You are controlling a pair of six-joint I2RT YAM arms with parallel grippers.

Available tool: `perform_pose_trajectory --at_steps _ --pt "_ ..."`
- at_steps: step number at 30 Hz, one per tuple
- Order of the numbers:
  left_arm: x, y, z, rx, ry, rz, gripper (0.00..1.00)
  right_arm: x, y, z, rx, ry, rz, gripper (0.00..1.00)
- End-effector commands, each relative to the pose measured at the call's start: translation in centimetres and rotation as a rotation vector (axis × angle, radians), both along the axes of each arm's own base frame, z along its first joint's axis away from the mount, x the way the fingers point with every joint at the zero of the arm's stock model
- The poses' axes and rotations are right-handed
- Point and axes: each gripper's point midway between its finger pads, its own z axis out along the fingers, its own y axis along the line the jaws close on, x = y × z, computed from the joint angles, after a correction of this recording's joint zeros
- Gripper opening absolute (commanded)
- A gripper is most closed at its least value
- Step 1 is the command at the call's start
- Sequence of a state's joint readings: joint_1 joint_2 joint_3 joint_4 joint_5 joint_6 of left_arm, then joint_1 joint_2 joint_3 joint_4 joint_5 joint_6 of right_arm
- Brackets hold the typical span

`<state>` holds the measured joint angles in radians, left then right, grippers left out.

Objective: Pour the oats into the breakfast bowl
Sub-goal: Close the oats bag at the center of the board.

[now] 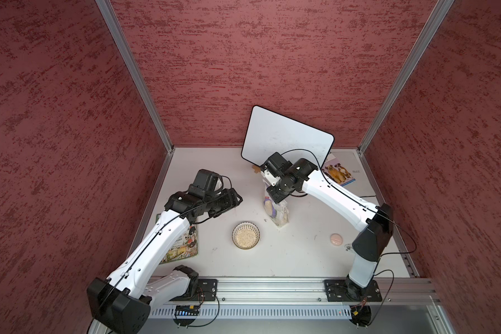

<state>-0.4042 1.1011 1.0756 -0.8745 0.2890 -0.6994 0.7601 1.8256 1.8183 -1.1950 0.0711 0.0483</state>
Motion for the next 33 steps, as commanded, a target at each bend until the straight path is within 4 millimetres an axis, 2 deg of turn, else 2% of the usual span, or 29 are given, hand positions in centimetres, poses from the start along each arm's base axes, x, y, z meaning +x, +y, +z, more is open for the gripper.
perform_pose_trajectory --at_steps 1,6,8,10,12,14,22,26,33 --pt "-0.1 -0.3 0.6 -0.007 -0.019 -0.013 0.74 1.0 0.2 1.0 0.026 -0.030 -0.019 0.00" --pt "-0.1 -0.3 0.6 -0.007 -0.018 -0.012 0.74 1.1 0.0 1.7 0.027 -0.048 -0.018 0.00" --pt "-0.1 -0.2 0.5 -0.007 -0.018 -0.010 0.74 1.1 0.1 1.8 0.028 -0.045 -0.019 0.18" --pt "-0.1 -0.3 0.5 -0.007 -0.017 -0.012 0.74 1.3 0.3 2.0 0.035 -0.051 -0.019 0.28" --pt "-0.1 -0.3 0.5 -0.007 -0.018 -0.012 0.74 1.5 0.4 2.0 0.036 -0.053 -0.021 0.31" --pt "-0.2 -0.3 0.5 -0.009 -0.017 -0.014 0.74 1.8 0.6 1.9 0.036 -0.052 -0.019 0.30" --pt "-0.2 -0.4 0.5 -0.009 -0.012 -0.014 0.74 2.5 1.2 1.2 0.028 -0.047 -0.016 0.14" --pt "-0.2 -0.4 0.5 -0.009 -0.012 -0.013 0.74 2.9 1.0 1.4 0.024 -0.063 -0.026 0.00" --pt "-0.2 -0.4 0.5 -0.009 -0.012 -0.012 0.74 3.0 1.0 2.4 0.039 -0.078 -0.031 0.00"
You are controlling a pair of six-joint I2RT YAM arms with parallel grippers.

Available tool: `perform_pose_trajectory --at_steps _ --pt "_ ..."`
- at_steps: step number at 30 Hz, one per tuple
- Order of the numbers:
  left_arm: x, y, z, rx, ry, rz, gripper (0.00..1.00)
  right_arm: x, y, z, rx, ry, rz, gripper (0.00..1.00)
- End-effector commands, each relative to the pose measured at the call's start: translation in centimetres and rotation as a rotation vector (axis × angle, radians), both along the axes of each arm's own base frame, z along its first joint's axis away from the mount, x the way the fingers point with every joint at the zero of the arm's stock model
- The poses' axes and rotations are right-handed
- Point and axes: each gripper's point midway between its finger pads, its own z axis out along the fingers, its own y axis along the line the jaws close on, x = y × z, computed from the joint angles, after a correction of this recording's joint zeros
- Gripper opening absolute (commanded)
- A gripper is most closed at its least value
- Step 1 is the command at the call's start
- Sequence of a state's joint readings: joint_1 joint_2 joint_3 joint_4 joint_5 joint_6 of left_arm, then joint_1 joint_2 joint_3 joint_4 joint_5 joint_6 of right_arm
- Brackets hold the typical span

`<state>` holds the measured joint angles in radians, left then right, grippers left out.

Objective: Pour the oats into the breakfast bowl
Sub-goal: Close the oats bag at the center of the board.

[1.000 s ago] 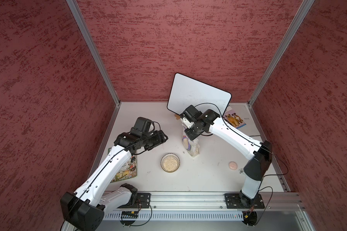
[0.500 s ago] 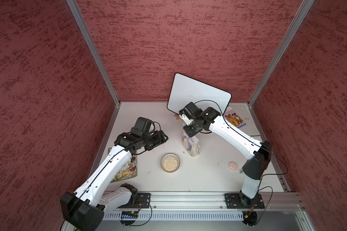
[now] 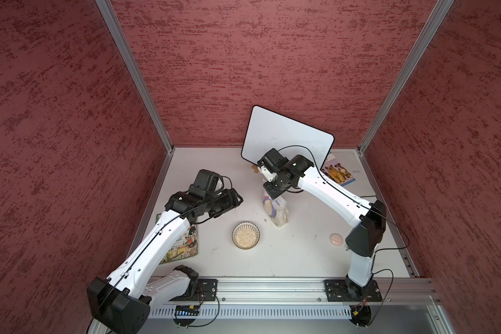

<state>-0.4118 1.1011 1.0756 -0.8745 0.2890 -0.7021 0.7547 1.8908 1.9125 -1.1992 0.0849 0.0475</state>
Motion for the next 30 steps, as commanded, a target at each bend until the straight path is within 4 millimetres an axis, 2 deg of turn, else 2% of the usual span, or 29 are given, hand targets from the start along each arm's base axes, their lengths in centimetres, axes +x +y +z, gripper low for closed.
perform_pose_trajectory --at_steps 1,2,3,6,8,12,19,20,21,26,27,28,30 --pt "-0.1 -0.2 0.5 -0.008 -0.014 -0.006 0.74 1.3 0.0 2.0 0.033 -0.049 -0.021 0.04" --pt "-0.1 -0.2 0.5 -0.007 -0.014 -0.006 0.74 1.4 0.1 2.0 0.033 -0.048 -0.021 0.14" --pt "-0.1 -0.2 0.4 -0.008 -0.012 -0.004 0.74 1.5 0.2 1.9 0.035 -0.050 -0.021 0.20" --pt "-0.2 -0.1 0.4 -0.009 -0.012 -0.002 0.74 1.9 0.6 1.8 0.038 -0.053 -0.022 0.25" --pt "-0.2 -0.1 0.4 -0.010 -0.012 0.000 0.74 2.1 0.8 1.6 0.038 -0.049 -0.019 0.24" --pt "-0.4 -0.1 0.3 -0.011 -0.009 0.000 0.74 2.4 1.2 1.2 0.037 -0.042 -0.019 0.13" --pt "-0.4 -0.1 0.4 -0.012 -0.011 0.000 0.74 2.8 1.1 0.7 0.015 -0.044 -0.022 0.09" --pt "-0.4 -0.1 0.4 -0.012 -0.010 0.001 0.74 2.8 1.0 0.8 0.015 -0.046 -0.022 0.02" --pt "-0.4 -0.1 0.5 -0.013 -0.010 0.002 0.74 2.8 1.0 0.9 0.015 -0.049 -0.024 0.00" --pt "-0.4 -0.1 0.5 -0.012 -0.010 0.003 0.74 2.7 1.0 1.3 0.021 -0.053 -0.019 0.00" --pt "-0.4 -0.1 0.5 -0.012 -0.010 0.003 0.74 2.7 1.0 1.4 0.021 -0.053 -0.022 0.03" --pt "-0.4 -0.1 0.5 -0.012 -0.011 0.003 0.74 2.7 1.0 1.5 0.024 -0.053 -0.025 0.13" --pt "-0.4 -0.1 0.5 -0.013 -0.009 0.006 0.74 2.8 1.2 1.5 0.031 -0.056 -0.025 0.23"
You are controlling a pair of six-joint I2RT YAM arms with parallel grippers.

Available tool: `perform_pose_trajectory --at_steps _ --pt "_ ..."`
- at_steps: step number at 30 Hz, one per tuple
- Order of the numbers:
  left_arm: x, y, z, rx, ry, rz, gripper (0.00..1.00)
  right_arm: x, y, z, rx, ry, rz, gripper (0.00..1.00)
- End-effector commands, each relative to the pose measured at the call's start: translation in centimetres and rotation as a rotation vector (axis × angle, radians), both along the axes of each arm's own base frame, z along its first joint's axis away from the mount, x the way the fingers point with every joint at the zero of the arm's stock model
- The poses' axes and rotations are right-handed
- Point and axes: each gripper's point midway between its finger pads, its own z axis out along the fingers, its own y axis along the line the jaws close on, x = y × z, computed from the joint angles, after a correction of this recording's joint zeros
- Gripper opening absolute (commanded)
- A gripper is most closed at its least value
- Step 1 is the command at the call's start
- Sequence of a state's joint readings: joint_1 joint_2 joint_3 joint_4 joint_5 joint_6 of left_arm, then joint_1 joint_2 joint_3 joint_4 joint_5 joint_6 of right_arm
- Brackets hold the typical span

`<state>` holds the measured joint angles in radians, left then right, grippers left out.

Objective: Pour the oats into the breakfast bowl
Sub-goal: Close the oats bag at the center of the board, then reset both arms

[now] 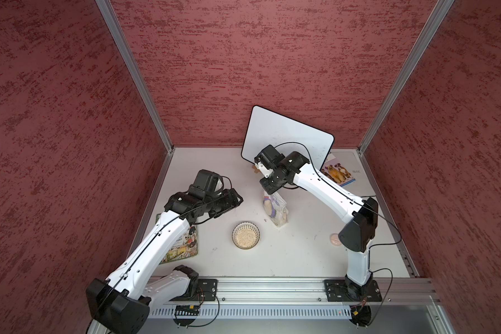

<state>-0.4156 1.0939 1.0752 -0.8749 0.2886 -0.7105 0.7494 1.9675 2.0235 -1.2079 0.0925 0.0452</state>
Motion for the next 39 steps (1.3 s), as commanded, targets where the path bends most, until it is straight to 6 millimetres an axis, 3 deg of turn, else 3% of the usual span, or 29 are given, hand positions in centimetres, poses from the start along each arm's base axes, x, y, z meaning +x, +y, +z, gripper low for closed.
perform_pose_trajectory --at_steps 1,11,16,18,25,28,31,34,36,39 --pt "-0.3 0.0 0.3 -0.008 -0.009 0.004 0.74 1.0 0.1 1.0 0.022 -0.031 -0.017 0.23" --pt "-0.4 0.0 0.3 -0.011 -0.006 0.004 0.74 2.1 0.8 -0.1 0.012 -0.026 -0.022 0.20" --pt "-0.4 -0.1 0.5 -0.014 -0.007 0.005 0.74 2.6 0.8 -0.7 0.001 -0.021 -0.030 0.08" --pt "-0.5 -0.1 0.5 -0.013 -0.009 0.004 0.74 2.8 0.7 -0.7 -0.001 -0.027 -0.039 0.00" --pt "-0.3 -0.1 0.7 -0.013 -0.018 0.005 0.74 2.9 0.5 1.1 0.026 -0.066 -0.040 0.00" --pt "-0.1 -0.1 0.9 -0.010 -0.034 0.005 0.74 2.6 0.3 1.6 0.038 -0.062 -0.050 0.38" --pt "0.3 0.2 1.2 0.005 -0.063 0.007 0.77 2.0 0.0 3.2 0.087 -0.085 -0.058 0.70" --pt "0.6 1.0 1.7 0.046 -0.108 0.035 0.82 0.9 -0.6 5.9 0.165 -0.133 -0.074 0.86" --pt "0.9 1.7 2.3 0.077 -0.174 0.049 0.99 -0.1 -1.3 8.0 0.231 -0.167 -0.095 0.94" --pt "1.4 3.3 3.6 0.144 -0.316 0.090 1.00 -1.9 -3.2 11.0 0.351 -0.253 -0.156 0.99"
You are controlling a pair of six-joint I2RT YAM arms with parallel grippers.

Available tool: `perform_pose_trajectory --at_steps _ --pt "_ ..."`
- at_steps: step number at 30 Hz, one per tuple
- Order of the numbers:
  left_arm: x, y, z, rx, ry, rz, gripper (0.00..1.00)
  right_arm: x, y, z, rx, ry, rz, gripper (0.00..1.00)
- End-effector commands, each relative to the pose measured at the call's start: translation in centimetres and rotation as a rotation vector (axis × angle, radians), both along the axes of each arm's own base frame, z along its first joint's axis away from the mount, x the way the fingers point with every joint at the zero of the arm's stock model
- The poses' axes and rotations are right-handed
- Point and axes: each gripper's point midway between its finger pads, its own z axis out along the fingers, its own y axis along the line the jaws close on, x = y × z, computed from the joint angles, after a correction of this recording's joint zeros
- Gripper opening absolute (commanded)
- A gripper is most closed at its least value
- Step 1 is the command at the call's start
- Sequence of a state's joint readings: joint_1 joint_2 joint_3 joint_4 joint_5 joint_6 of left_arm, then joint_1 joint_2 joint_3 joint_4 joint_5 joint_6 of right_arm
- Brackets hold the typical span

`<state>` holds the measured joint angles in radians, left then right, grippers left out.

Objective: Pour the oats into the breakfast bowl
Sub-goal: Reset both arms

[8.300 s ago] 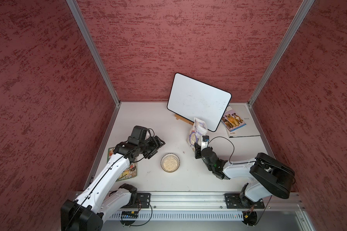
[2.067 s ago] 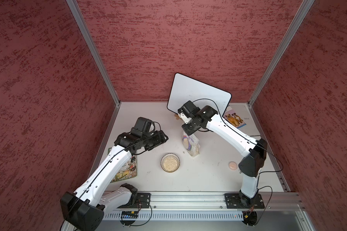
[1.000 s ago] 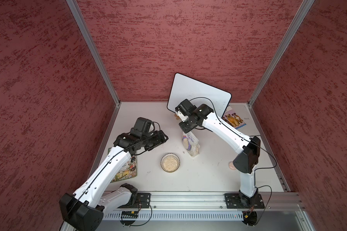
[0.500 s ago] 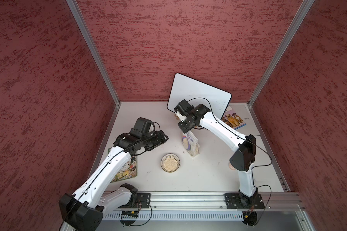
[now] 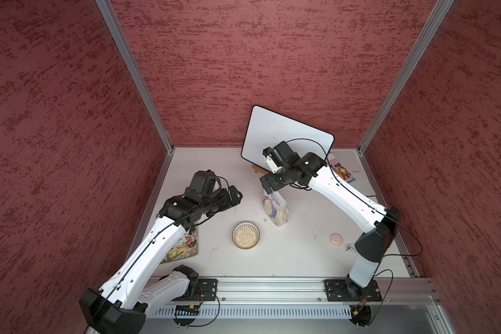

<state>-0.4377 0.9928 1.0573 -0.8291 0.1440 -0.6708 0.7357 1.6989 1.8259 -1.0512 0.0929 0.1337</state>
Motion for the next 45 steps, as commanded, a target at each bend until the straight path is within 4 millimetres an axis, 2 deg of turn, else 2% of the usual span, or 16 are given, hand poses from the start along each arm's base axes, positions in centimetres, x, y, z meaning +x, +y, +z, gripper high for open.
perform_pose_trajectory --at_steps 1,4,6,9,11,16,18,21,25,29,32,35,38,41,42,45 --pt "1.2 2.3 1.5 0.101 -0.201 0.068 1.00 -1.1 -2.5 6.0 0.223 -0.170 -0.120 0.99" --pt "1.7 3.6 1.8 0.161 -0.347 0.085 1.00 -3.5 -5.7 7.4 0.377 -0.306 -0.189 0.99" --pt "2.0 5.0 1.4 0.222 -0.396 0.131 1.00 -4.6 -8.8 6.8 0.428 -0.394 -0.284 0.99" --pt "2.7 7.6 0.0 0.354 -0.447 0.216 1.00 -5.7 -14.0 4.0 0.345 -0.491 -0.440 0.99" --pt "3.5 9.2 -1.2 0.428 -0.487 0.261 1.00 -5.9 -16.1 2.2 0.244 -0.544 -0.479 0.99" --pt "6.0 13.6 -3.3 0.467 -0.542 0.413 1.00 -4.0 -19.1 -1.6 0.106 -0.600 -0.505 0.99" --pt "6.8 15.8 -4.5 0.414 -0.498 0.479 1.00 -2.7 -21.2 -3.0 0.091 -0.597 -0.543 0.99" --pt "8.7 16.1 -5.7 0.451 -0.506 0.386 1.00 -1.1 -25.0 -4.4 0.048 -0.643 -0.611 0.99" --pt "9.9 19.1 -8.0 0.520 -0.458 0.440 1.00 0.2 -30.4 -7.3 0.098 -0.630 -0.748 0.99" --pt "10.5 19.2 -10.8 0.547 -0.503 0.381 1.00 1.0 -30.9 -10.5 0.085 -0.631 -0.717 0.99" --pt "11.6 18.8 -11.6 0.561 -0.480 0.319 1.00 1.7 -30.8 -11.7 0.127 -0.652 -0.727 0.99" --pt "12.9 18.0 -11.1 0.531 -0.535 0.280 1.00 2.6 -31.4 -12.1 0.161 -0.698 -0.776 0.99" --pt "13.9 17.5 -10.1 0.489 -0.636 0.293 1.00 4.3 -30.5 -12.0 0.173 -0.728 -0.718 0.99" --pt "15.0 16.2 -11.4 0.485 -0.620 0.213 1.00 5.5 -29.8 -13.5 0.177 -0.723 -0.671 0.99" --pt "15.1 15.6 -11.9 0.481 -0.628 0.179 1.00 5.6 -29.6 -14.6 0.174 -0.707 -0.661 0.99" --pt "13.9 15.8 -12.2 0.485 -0.704 0.209 1.00 5.6 -29.1 -15.0 0.179 -0.703 -0.625 0.99"
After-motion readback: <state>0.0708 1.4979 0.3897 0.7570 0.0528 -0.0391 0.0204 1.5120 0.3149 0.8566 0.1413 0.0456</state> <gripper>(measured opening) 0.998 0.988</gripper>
